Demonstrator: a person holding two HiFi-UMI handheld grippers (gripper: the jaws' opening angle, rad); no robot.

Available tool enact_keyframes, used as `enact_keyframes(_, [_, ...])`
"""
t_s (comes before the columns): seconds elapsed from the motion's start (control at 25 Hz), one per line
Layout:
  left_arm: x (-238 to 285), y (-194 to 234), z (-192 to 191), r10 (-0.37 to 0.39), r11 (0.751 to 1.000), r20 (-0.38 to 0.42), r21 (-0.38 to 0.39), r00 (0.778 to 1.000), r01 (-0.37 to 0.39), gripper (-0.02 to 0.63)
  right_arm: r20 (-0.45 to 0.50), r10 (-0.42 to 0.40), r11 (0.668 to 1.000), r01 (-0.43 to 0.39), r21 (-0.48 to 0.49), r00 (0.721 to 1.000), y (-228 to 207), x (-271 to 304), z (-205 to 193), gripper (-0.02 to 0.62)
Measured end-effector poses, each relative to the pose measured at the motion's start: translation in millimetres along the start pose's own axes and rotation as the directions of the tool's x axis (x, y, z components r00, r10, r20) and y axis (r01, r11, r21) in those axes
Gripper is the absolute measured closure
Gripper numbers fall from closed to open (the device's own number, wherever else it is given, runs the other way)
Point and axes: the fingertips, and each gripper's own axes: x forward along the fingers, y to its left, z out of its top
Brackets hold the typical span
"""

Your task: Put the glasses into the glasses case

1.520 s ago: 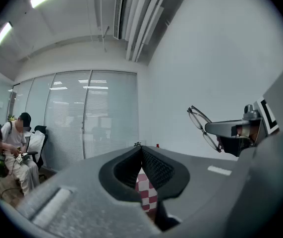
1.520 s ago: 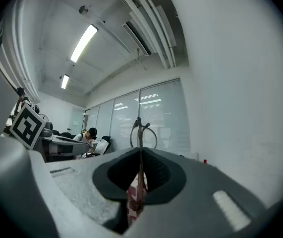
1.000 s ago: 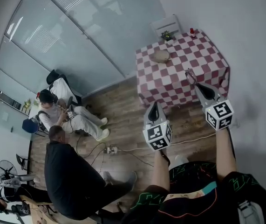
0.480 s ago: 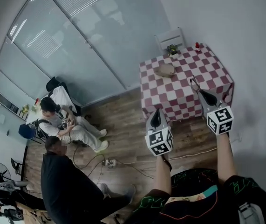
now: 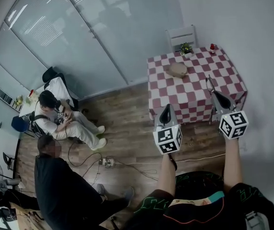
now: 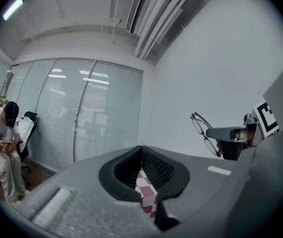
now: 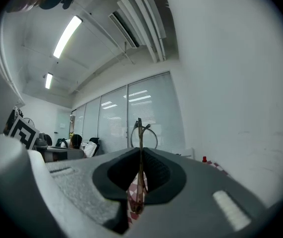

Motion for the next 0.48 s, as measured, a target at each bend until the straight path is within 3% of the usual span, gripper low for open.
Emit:
enact_keyframes(0.28, [12.4, 20.0, -14.8, -0.033, 0.999, -0.037, -0.018, 0.999, 0.032, 0.597, -0.022, 0.0, 1.0, 0.0, 0.01, 1.0, 20.3, 29.3, -10.1, 0.577])
enact_keyframes(0.48, [10.3, 55.8, -15.4, 0.01, 0.998, -0.024, -0.058, 1.0, -0.012, 0.597, -0.048, 0.032, 0.999, -0.033, -0.019, 0.998, 45.3, 53.7, -16.8, 0.577])
